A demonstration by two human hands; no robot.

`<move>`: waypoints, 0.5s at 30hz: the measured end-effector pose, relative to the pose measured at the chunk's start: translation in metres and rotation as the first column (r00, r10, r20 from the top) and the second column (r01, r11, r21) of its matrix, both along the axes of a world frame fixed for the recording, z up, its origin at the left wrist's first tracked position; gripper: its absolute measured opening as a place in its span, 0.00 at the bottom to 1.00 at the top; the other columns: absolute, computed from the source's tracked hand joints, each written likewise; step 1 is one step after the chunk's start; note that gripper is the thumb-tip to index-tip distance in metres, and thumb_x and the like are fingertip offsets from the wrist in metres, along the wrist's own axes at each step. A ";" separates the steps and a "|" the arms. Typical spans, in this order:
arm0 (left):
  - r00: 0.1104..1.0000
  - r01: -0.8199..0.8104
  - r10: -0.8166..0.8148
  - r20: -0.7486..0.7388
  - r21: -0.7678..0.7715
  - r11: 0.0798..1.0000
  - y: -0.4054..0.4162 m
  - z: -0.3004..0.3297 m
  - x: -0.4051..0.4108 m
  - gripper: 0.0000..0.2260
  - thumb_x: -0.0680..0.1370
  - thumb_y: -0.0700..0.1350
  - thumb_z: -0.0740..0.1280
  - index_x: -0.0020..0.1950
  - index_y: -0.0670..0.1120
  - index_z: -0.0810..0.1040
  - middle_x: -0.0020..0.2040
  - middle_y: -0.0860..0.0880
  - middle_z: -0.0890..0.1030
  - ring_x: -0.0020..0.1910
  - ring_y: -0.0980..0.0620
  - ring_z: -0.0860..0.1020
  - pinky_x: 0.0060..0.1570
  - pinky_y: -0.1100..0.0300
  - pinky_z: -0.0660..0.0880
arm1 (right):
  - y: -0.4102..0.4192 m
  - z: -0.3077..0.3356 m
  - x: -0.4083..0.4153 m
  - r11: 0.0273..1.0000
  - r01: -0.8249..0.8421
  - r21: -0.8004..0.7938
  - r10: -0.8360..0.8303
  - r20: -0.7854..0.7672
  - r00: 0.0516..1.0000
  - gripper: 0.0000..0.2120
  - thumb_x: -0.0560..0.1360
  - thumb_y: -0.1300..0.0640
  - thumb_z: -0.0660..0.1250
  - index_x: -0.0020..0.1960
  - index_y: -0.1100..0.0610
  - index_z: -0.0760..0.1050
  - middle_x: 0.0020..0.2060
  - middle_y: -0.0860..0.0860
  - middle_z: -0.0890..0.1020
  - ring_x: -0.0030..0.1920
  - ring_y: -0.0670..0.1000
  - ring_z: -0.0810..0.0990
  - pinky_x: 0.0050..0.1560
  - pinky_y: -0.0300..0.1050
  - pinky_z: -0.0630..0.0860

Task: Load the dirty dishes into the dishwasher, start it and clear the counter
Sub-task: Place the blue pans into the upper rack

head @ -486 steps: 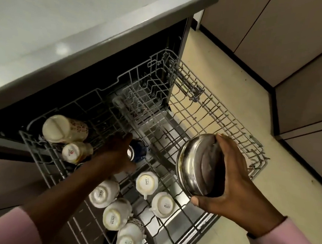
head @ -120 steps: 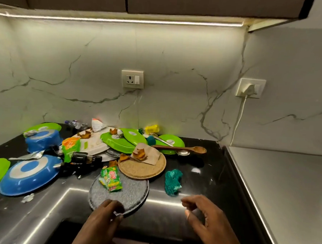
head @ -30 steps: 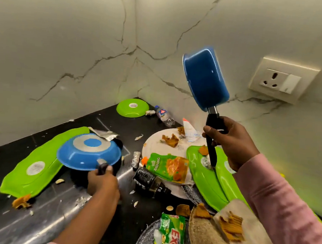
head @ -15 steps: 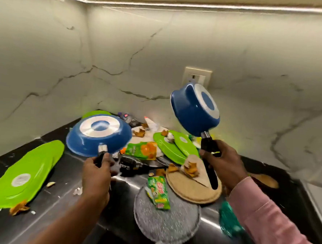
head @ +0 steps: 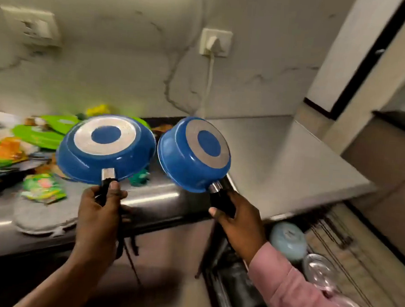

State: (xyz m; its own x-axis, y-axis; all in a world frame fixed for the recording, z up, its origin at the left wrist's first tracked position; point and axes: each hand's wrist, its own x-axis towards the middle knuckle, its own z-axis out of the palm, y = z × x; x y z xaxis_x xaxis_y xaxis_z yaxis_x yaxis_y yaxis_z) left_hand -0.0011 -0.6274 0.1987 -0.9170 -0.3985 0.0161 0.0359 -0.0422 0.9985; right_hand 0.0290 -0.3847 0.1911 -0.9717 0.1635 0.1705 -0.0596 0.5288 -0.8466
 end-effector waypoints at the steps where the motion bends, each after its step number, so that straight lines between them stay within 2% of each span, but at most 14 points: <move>1: 0.999 0.040 -0.040 0.001 -0.005 0.999 0.021 -0.001 0.008 0.11 0.82 0.49 0.60 0.60 0.43 0.70 0.46 0.47 0.79 0.28 0.58 0.77 0.26 0.61 0.73 | 0.020 -0.009 0.015 0.999 0.041 -0.002 -0.041 0.003 0.999 0.14 0.70 0.53 0.73 0.55 0.48 0.77 0.46 0.42 0.82 0.46 0.40 0.79 0.46 0.28 0.71; 3: 0.995 0.097 -0.097 0.018 -0.011 0.995 0.062 -0.005 0.027 0.12 0.82 0.50 0.61 0.60 0.44 0.70 0.48 0.47 0.80 0.33 0.54 0.77 0.30 0.59 0.73 | 0.059 -0.027 0.049 0.995 0.093 -0.022 -0.093 0.020 0.995 0.14 0.69 0.51 0.71 0.54 0.49 0.77 0.45 0.42 0.82 0.45 0.40 0.79 0.46 0.34 0.74; 5: 0.989 0.144 -0.143 0.035 -0.032 0.989 0.092 -0.009 0.049 0.14 0.81 0.52 0.61 0.61 0.44 0.70 0.49 0.46 0.81 0.36 0.52 0.77 0.32 0.56 0.74 | 0.089 -0.042 0.082 0.993 0.117 -0.010 -0.117 0.040 0.992 0.15 0.70 0.51 0.72 0.56 0.49 0.76 0.47 0.42 0.82 0.48 0.40 0.80 0.48 0.36 0.75; 9: 0.970 0.233 -0.228 0.088 -0.051 0.971 0.172 -0.025 0.113 0.14 0.81 0.52 0.61 0.62 0.45 0.70 0.47 0.44 0.79 0.36 0.51 0.76 0.31 0.57 0.75 | 0.165 -0.075 0.161 0.981 0.189 -0.047 -0.183 0.105 0.977 0.14 0.72 0.53 0.72 0.56 0.48 0.76 0.48 0.43 0.82 0.51 0.42 0.81 0.50 0.43 0.78; 12: 0.959 0.268 -0.262 0.112 -0.042 0.963 0.220 -0.034 0.160 0.15 0.80 0.51 0.61 0.60 0.43 0.71 0.45 0.43 0.78 0.33 0.52 0.75 0.27 0.59 0.74 | 0.208 -0.088 0.212 0.975 0.222 -0.022 -0.217 0.141 0.966 0.14 0.72 0.58 0.72 0.54 0.47 0.75 0.45 0.40 0.81 0.46 0.39 0.79 0.44 0.36 0.76; 15: 0.943 0.311 -0.305 0.132 -0.029 0.950 0.265 -0.043 0.198 0.08 0.81 0.47 0.62 0.55 0.43 0.72 0.42 0.44 0.78 0.27 0.57 0.75 0.22 0.66 0.72 | 0.250 -0.102 0.259 0.969 0.248 -0.017 -0.239 0.216 0.947 0.19 0.72 0.60 0.72 0.58 0.43 0.73 0.46 0.37 0.80 0.46 0.37 0.79 0.41 0.28 0.72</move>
